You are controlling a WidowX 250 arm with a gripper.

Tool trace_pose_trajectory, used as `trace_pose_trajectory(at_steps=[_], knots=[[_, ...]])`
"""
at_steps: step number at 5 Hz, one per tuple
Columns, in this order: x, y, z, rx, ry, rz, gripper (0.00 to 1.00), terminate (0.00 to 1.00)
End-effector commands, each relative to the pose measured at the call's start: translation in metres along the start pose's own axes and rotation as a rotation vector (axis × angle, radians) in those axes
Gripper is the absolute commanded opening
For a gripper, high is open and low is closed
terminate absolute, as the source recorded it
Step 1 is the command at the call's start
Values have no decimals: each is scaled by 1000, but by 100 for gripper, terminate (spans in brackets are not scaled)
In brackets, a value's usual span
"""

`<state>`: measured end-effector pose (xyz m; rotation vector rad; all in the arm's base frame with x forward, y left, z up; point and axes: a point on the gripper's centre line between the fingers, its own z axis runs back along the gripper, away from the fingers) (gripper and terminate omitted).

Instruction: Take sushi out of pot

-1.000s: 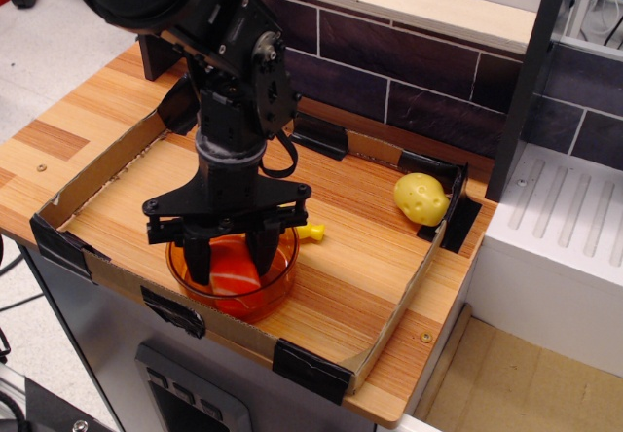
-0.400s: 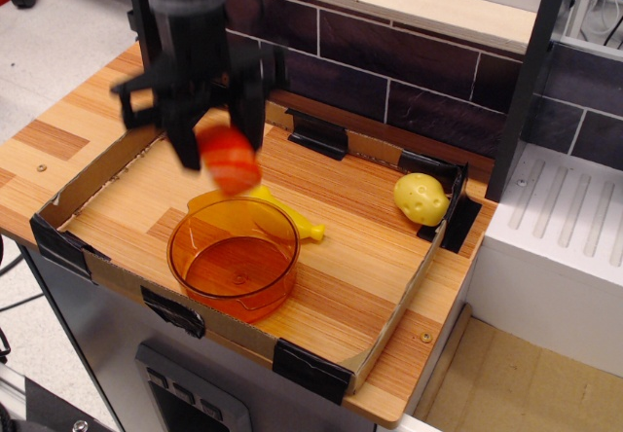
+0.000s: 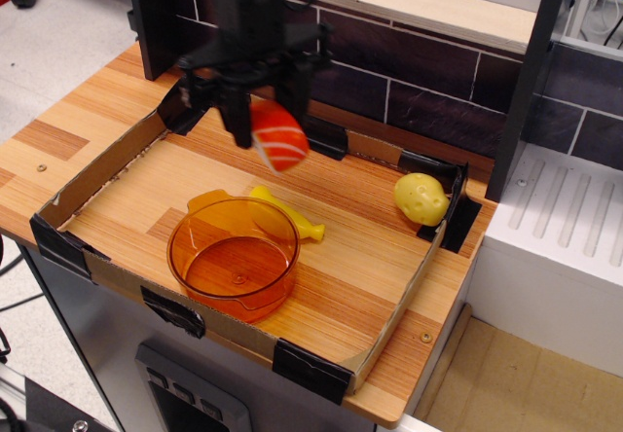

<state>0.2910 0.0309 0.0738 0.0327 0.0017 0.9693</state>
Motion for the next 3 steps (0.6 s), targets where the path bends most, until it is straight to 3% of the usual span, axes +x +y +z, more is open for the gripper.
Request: trace_pose_trajectory(at_steps=[1,3], knots=[[39,10,5,-16,-171,-55,0,0],[71,8,-22,31,-219,-19,0,0]])
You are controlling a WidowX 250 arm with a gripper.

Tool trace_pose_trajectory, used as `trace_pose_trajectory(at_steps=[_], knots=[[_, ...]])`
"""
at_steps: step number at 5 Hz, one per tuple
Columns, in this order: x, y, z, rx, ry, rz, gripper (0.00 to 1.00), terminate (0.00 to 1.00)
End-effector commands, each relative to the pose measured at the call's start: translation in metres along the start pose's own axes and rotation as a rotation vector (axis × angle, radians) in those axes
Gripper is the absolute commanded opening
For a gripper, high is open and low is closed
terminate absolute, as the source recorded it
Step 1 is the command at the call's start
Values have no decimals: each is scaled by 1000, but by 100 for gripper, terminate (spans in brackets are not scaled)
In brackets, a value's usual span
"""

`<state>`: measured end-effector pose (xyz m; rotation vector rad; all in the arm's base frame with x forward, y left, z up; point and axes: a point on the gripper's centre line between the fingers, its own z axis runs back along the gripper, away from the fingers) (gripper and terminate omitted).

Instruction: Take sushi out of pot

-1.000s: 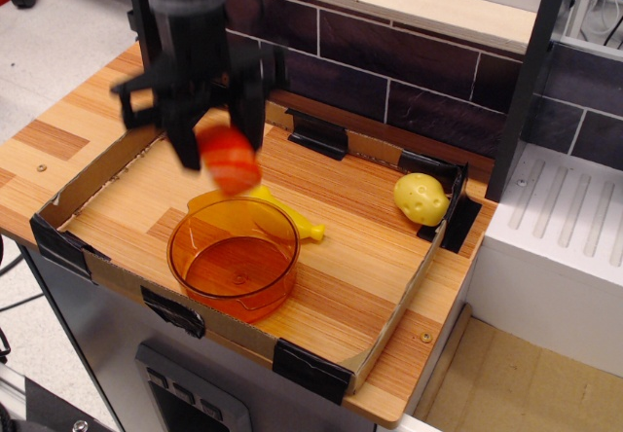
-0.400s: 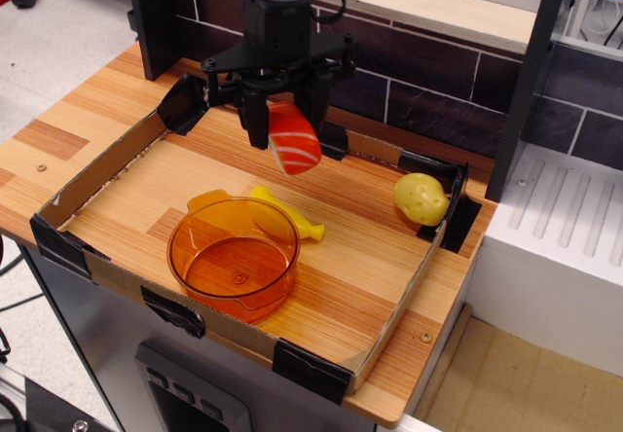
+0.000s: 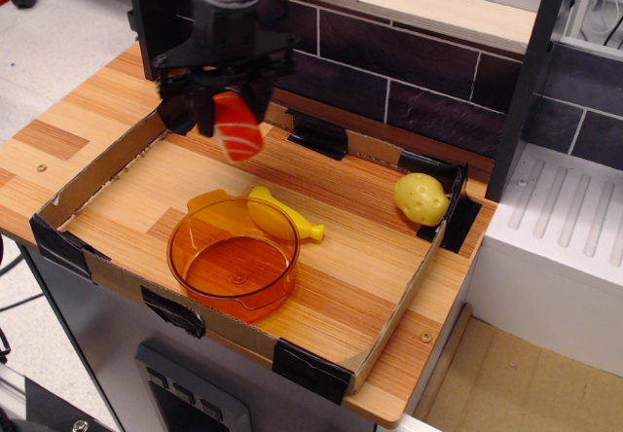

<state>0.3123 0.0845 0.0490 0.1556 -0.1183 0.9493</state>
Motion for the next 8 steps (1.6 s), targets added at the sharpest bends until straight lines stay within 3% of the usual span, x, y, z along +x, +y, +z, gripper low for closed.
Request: trace_pose_trajectory(at_steps=[1,2,3,4,5,7,8], knots=[[26,-8,-19,4,-79,10,0,0],[26,-9,-23,3,-64,9,0,0],[25,-5,-23,10,-55,24,100,0],[28,0,-11,-16,-44,32,100,0],[31,9,16,-54,-51,63,100,0],[27,24,70,-166,4,102,100,0],[24,36,89,-143,3,72,100,0]])
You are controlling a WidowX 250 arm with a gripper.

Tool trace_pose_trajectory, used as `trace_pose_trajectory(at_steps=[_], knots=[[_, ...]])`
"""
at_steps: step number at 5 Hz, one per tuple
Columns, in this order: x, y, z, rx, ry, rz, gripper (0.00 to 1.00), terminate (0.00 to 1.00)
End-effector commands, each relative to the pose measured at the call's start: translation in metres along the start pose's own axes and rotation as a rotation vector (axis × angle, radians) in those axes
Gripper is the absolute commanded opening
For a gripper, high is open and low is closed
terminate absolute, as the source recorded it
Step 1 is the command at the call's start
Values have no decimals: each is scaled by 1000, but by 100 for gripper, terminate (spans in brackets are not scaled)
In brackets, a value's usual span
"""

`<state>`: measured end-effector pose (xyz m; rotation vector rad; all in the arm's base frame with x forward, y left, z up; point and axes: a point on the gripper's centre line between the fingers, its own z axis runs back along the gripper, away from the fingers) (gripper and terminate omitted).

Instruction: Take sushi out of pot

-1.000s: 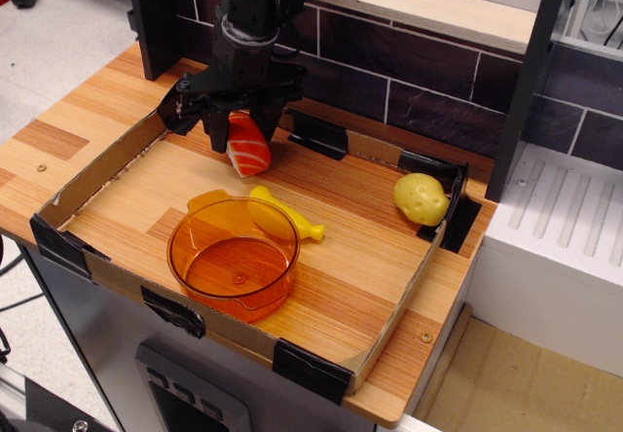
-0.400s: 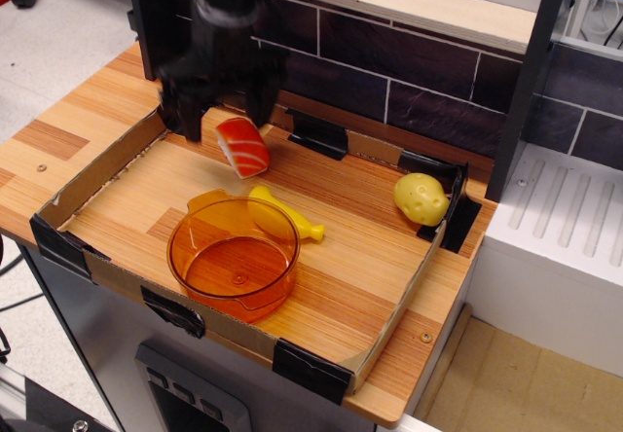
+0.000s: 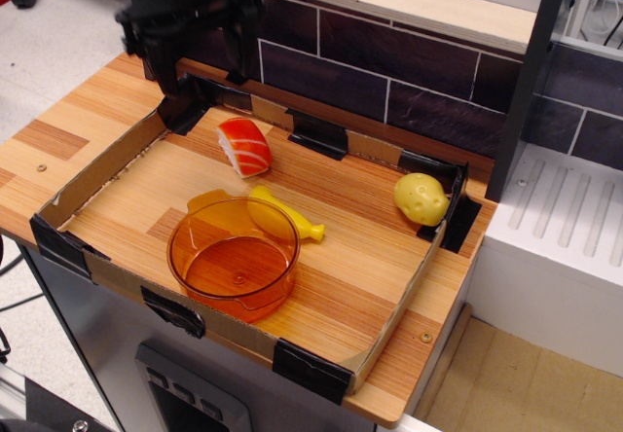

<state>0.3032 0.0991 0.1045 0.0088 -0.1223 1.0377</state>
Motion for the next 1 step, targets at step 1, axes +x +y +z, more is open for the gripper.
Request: trace_pose_trajectory(at_steps=[1], knots=[[7,10,39,-26,-60,-27,100,100]])
